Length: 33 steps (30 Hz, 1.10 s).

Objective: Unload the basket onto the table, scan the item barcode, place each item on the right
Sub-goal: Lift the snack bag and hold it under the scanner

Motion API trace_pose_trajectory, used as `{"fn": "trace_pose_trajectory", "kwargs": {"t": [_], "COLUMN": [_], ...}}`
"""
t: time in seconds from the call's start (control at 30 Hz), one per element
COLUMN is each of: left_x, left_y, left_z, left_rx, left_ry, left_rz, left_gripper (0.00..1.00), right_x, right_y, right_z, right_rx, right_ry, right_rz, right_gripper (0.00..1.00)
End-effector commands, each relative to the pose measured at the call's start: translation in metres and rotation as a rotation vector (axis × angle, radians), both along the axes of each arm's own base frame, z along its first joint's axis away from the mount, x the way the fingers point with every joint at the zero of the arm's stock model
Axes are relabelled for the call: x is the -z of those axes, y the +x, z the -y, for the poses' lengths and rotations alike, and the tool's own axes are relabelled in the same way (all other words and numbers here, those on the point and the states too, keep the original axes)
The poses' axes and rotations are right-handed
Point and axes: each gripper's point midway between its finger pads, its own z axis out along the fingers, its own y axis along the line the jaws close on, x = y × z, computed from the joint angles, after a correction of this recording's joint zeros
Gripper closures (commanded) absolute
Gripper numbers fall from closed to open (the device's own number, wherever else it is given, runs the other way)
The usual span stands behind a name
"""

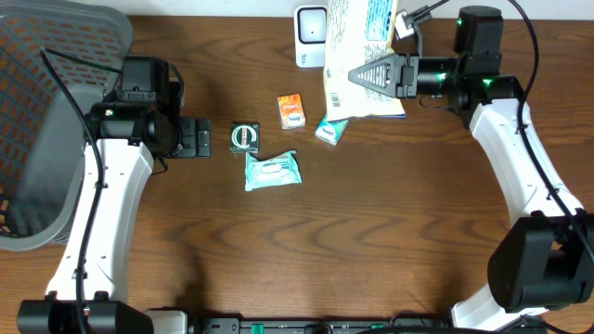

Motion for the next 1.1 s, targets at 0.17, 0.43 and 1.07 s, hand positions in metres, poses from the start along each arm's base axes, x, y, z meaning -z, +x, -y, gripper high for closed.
{"fn": "trace_pose_trajectory", "kwargs": {"t": [0.17,0.43,1.07], "left_x": [0.004,0.004,0.004], "left_y": [-0.001,-0.001,-0.001], "left_z": [-0.001,-0.001,-0.001], "left_rx": [0.003,0.003,0.003], "left_ry": [0.011,0.011,0.011], "left_rz": [-0.014,-0.014,-0.014], "left_gripper": [0.02,0.02,0.02], "right_x": [-0.020,-0.020,-0.013], "right_y": [-0.030,-0.031,-0.021], "right_z": [-0.010,-0.012,-0.016], "right_rx": [-0.166,-0.171,-0.115], "right_ry": [0.097,0.097,0.054], "right_rz": [-0.043,-0.042,-0.035], "right_gripper": [0.99,0.99,0.99]}}
